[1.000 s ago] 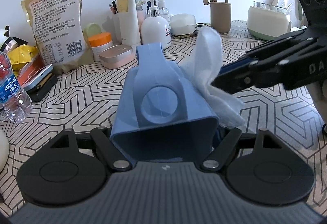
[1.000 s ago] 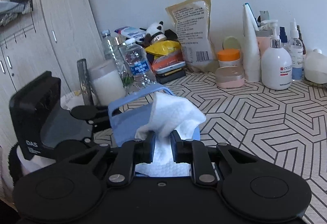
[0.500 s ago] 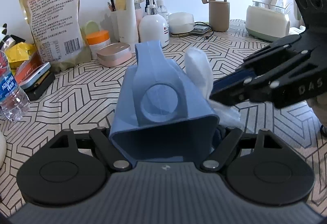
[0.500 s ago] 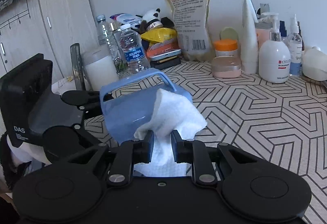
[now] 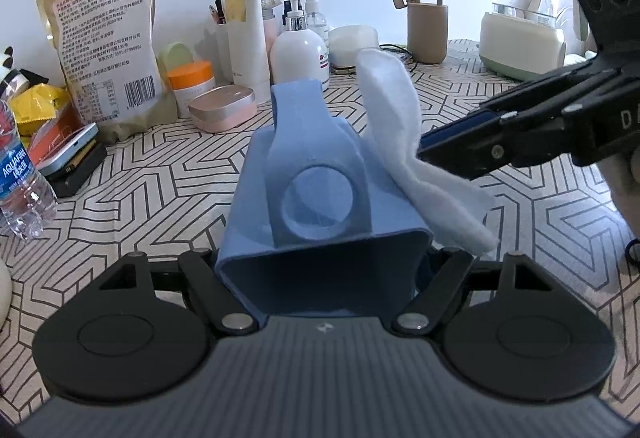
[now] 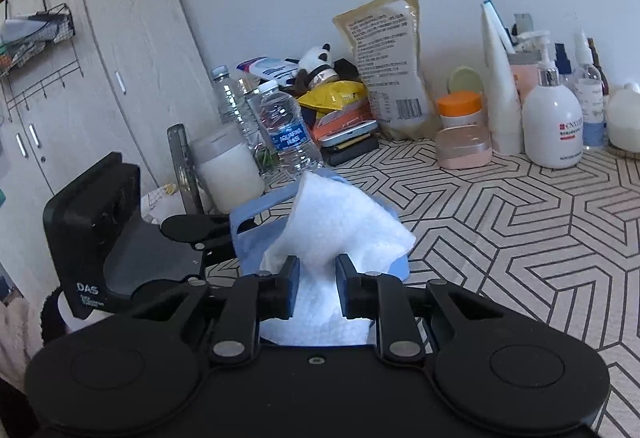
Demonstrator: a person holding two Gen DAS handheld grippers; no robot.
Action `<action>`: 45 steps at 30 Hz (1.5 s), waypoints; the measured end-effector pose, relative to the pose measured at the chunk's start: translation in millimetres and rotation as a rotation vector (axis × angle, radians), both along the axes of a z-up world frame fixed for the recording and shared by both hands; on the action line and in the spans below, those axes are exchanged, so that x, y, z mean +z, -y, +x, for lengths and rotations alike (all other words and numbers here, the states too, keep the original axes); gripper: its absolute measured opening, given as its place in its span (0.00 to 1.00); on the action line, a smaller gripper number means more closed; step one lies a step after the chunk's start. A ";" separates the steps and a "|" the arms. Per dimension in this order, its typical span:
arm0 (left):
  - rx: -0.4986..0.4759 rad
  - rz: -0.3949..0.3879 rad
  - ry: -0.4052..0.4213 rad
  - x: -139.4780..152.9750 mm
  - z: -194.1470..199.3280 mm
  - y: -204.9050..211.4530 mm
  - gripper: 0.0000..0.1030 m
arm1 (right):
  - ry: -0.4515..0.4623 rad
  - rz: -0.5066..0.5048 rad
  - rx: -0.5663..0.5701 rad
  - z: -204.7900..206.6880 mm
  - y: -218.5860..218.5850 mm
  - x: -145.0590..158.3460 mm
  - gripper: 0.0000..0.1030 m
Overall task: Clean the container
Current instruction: 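Rub the tissue along the container's handle edge with the right tool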
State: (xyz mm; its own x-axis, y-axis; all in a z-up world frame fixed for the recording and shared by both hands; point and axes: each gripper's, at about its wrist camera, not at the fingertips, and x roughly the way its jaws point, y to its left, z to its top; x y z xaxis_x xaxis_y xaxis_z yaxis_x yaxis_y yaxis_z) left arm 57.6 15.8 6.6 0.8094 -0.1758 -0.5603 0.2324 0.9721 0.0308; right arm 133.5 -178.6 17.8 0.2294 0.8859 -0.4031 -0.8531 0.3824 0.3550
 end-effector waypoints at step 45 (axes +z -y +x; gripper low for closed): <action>-0.003 -0.005 -0.019 -1.1 1.4 -1.0 0.72 | 0.158 0.009 0.013 -20.3 -13.6 3.0 0.52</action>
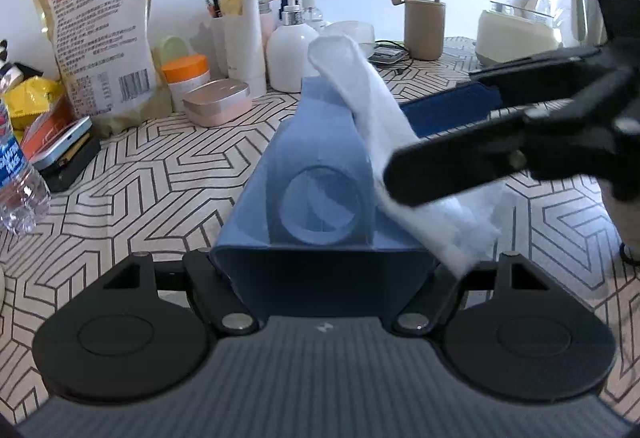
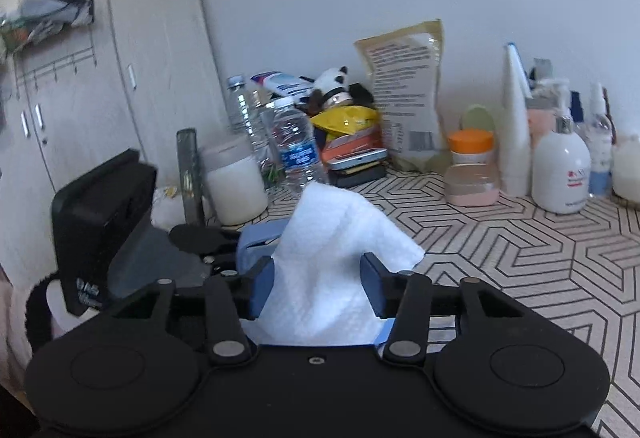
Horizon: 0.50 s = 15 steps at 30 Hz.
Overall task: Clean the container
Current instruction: 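Rub the tissue along the container's handle edge with the right tool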
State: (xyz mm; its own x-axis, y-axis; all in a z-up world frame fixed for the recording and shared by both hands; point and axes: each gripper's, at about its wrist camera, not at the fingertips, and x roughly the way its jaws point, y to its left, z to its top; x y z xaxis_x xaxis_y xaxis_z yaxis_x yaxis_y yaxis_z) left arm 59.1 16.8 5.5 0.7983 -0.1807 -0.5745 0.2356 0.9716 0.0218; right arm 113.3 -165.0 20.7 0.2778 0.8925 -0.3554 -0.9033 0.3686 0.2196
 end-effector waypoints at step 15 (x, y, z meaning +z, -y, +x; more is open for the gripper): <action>-0.015 -0.006 -0.004 -0.6 0.4 0.0 0.71 | -0.104 0.026 -0.093 24.4 17.9 -5.9 0.51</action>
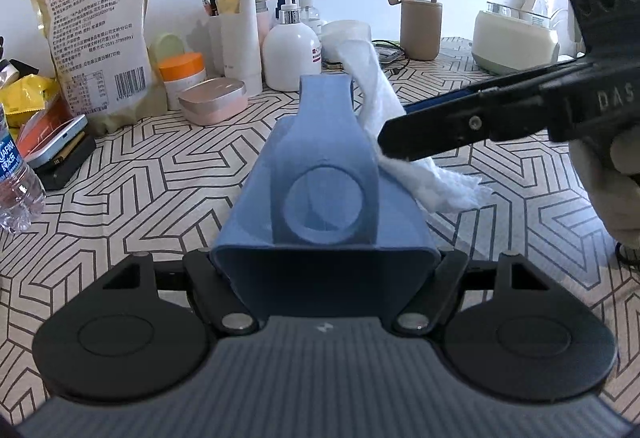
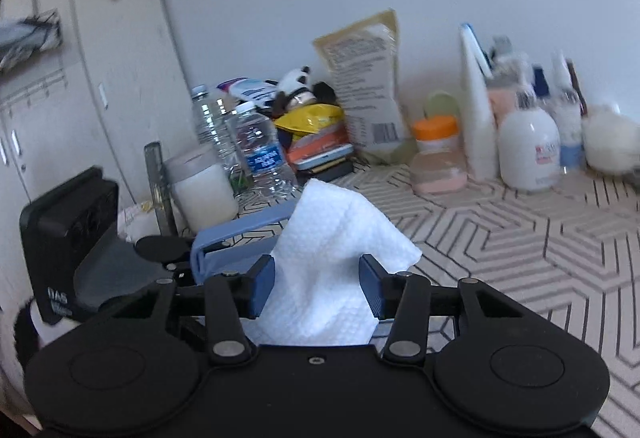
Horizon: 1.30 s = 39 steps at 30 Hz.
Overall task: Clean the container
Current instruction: 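Rub the tissue along the container's handle edge with the right tool, then sweep the tissue back and forth over the container's side, right tool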
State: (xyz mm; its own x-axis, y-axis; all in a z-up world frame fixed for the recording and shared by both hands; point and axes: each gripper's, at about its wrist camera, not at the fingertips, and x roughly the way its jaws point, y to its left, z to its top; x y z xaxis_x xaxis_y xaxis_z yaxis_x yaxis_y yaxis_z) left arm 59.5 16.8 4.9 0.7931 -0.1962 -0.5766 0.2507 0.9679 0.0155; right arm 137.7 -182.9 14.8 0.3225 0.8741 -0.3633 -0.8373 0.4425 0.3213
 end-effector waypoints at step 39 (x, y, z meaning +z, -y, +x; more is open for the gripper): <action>0.031 -0.024 -0.009 0.3 0.4 -5.6 0.71 | -0.143 -0.024 0.015 13.8 0.2 -12.7 0.32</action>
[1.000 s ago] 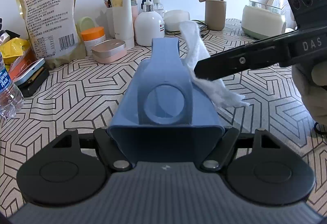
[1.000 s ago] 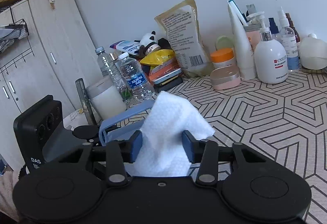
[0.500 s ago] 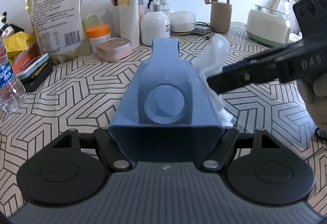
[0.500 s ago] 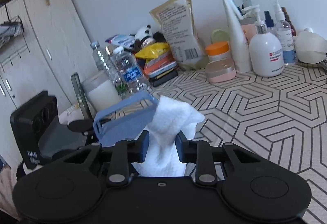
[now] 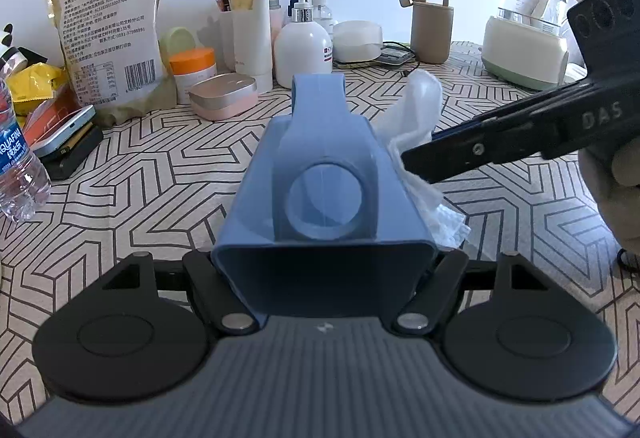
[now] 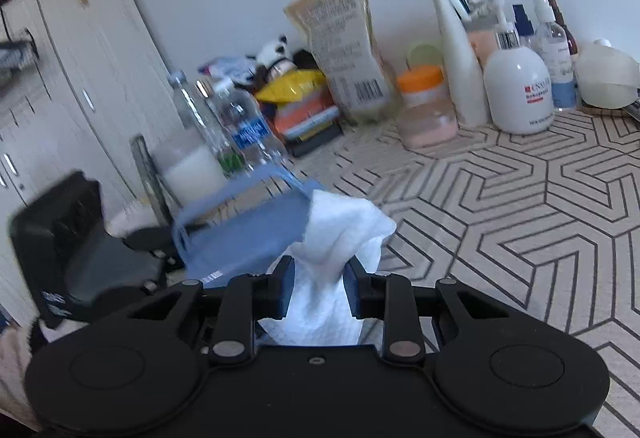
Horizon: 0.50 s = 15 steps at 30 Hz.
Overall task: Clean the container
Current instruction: 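Sweep the tissue back and forth over the container's side, right tool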
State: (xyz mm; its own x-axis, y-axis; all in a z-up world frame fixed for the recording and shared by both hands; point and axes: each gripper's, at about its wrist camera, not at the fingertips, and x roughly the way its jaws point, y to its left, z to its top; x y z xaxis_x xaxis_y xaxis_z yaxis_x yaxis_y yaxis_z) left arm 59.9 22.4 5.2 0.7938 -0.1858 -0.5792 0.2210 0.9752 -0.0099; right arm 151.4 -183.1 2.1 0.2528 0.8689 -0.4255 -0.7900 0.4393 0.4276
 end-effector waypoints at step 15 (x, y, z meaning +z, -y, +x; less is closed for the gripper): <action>-0.015 0.038 0.015 0.3 -2.4 6.5 0.71 | -0.015 0.087 0.017 -2.5 0.8 5.5 0.32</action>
State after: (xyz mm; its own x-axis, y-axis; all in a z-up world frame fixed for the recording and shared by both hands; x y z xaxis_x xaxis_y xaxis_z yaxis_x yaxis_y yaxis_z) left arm 57.4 15.9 5.5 0.7999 -0.1755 -0.5739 0.2351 0.9715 0.0305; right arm 149.0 -183.9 7.6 0.2315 0.9069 -0.3520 -0.7903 0.3863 0.4755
